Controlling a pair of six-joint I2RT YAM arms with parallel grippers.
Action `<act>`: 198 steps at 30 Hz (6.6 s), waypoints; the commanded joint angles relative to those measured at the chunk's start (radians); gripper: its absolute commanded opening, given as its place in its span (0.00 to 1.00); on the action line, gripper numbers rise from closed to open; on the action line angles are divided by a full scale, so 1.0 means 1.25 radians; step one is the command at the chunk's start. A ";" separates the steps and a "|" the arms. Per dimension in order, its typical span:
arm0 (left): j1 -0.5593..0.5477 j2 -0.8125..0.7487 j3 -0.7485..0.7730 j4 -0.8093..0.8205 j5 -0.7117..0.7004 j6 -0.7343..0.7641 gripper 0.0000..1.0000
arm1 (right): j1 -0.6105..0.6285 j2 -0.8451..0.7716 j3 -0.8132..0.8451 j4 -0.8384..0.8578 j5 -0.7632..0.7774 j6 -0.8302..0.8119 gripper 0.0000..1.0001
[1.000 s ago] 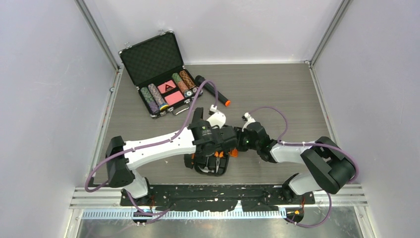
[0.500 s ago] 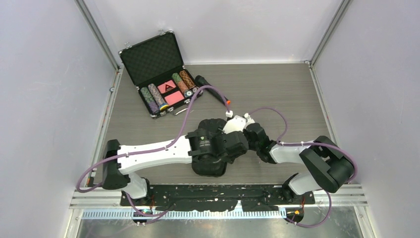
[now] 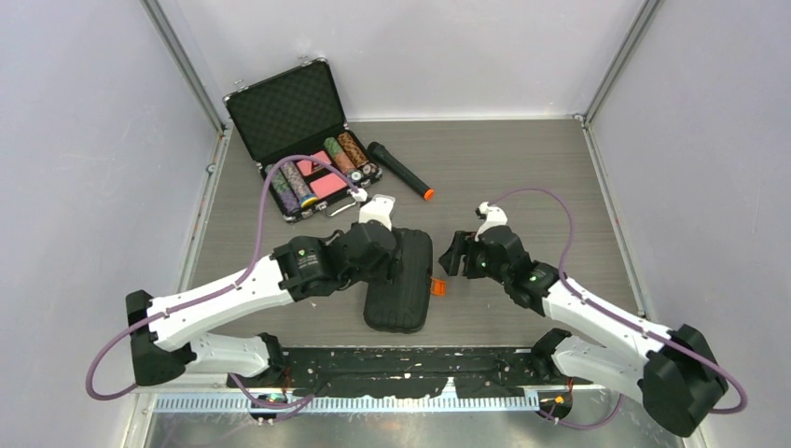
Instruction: Pack the tool kit
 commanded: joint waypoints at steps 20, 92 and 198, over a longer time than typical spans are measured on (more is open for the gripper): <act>0.099 0.301 -0.050 0.128 0.259 0.034 0.28 | -0.025 0.007 -0.122 0.108 -0.084 0.208 0.48; 0.293 0.240 -0.216 0.106 0.193 0.173 0.11 | -0.110 0.612 -0.011 0.755 -0.773 0.112 0.61; 0.047 0.375 -0.004 0.017 -0.105 0.156 0.35 | -0.024 0.140 -0.137 0.358 -0.306 0.277 0.30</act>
